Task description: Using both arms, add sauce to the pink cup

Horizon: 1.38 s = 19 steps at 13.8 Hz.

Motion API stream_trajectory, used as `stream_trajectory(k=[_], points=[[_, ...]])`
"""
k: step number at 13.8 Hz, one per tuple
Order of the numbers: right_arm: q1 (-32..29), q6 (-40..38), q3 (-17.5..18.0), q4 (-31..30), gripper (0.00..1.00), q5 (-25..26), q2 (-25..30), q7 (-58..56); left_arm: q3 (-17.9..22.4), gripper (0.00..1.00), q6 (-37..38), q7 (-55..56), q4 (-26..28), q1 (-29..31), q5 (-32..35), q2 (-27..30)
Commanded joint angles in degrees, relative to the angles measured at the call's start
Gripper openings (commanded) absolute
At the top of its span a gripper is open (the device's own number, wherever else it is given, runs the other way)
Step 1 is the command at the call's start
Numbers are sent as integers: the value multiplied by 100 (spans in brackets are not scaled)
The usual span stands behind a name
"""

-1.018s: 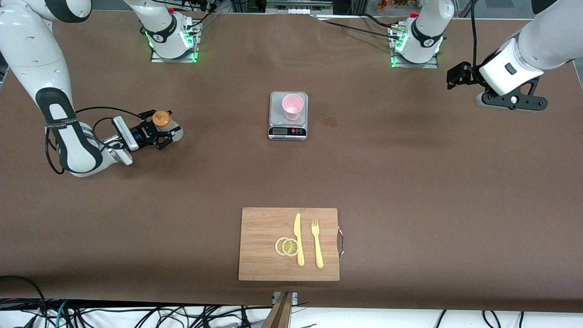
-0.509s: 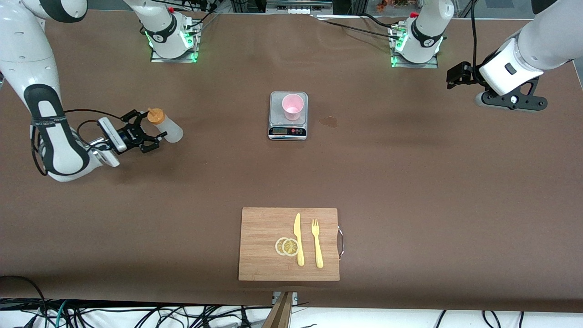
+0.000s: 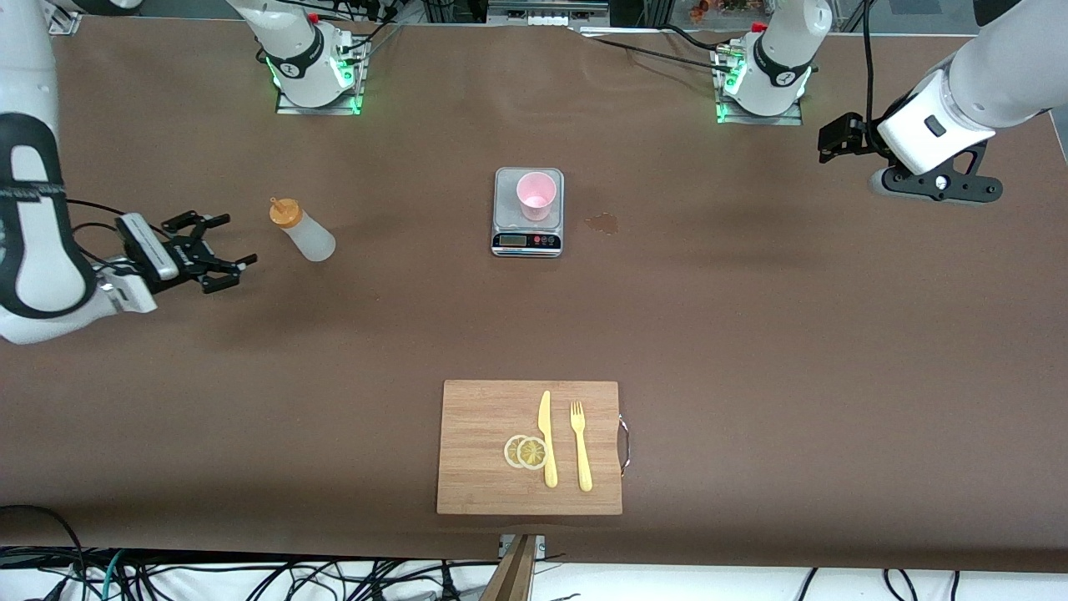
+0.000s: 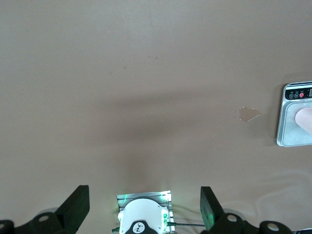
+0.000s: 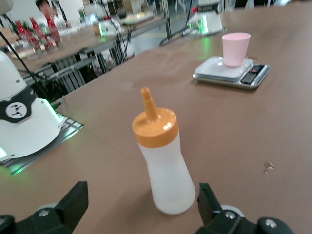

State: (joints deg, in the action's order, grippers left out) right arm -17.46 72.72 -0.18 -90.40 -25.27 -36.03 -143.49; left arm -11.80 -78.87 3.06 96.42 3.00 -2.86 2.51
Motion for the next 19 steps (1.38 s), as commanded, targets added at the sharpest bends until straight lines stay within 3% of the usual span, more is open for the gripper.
stream_trajectory(k=[1,5,10,15,19], points=[[40,163,79,-145,100,416,876,626,-16,100,109,10,-141,-10,110,-40],[382,803,88,-652,100,865,2255,1935,-7,100,109,10,-141,-10,110,-40],[690,1595,97,-1470,100,1199,3487,4131,-16,100,109,10,-141,-10,110,-40],[989,2113,97,-1893,100,1454,4165,6486,-7,100,109,10,-141,-10,110,-40],[1410,2431,97,-1920,100,2033,4429,9217,-7,100,109,10,-141,-10,110,-40]])
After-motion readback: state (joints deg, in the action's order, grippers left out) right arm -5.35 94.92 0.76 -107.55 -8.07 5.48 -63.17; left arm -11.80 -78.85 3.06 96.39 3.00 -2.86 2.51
